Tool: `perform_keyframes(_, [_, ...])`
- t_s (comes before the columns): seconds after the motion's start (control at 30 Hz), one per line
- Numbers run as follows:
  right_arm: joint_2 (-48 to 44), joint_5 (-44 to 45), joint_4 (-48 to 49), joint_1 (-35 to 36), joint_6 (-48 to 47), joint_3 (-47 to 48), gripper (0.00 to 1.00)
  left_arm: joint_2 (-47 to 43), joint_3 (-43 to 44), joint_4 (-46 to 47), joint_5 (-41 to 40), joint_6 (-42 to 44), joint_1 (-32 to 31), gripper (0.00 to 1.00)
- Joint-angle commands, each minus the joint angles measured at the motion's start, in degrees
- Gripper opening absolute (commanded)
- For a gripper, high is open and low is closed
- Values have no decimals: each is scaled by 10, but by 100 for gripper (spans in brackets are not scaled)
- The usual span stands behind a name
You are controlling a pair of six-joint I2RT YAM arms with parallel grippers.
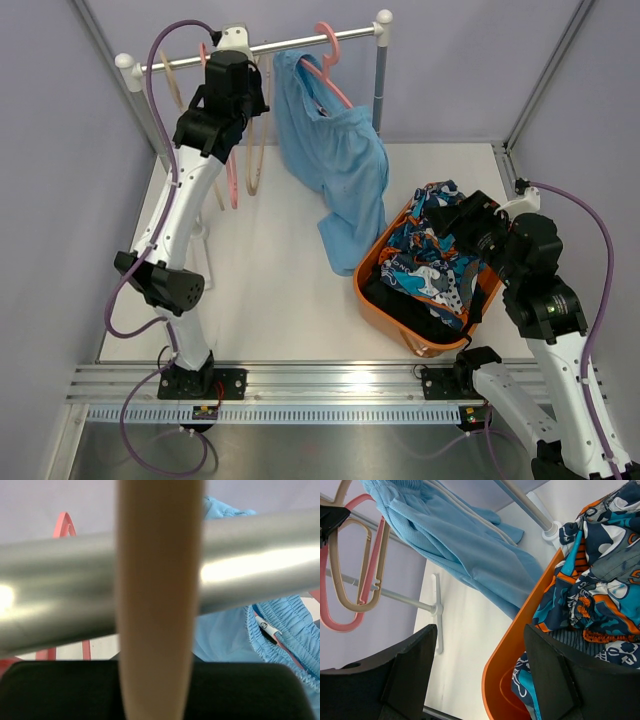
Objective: Remove the shorts from the hanger
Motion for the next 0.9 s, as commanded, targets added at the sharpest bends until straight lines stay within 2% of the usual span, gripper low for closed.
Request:
perform_keyframes(0.0, [-5, -18, 11, 2, -9, -4, 78, -3, -5, 31, 15, 3, 3, 5])
perform_keyframes(0.4, [-10, -18, 10, 1, -11, -16, 79, -77, -91, 70, 18, -6, 3, 11])
perform_keyframes(0.77, [-13, -21, 15, 1, -9, -23, 79, -107, -100, 71, 21, 7, 2, 24])
perform_keyframes(0.87, [-14, -23, 16, 1, -8, -26, 79, -114, -107, 75, 23, 8, 2, 31])
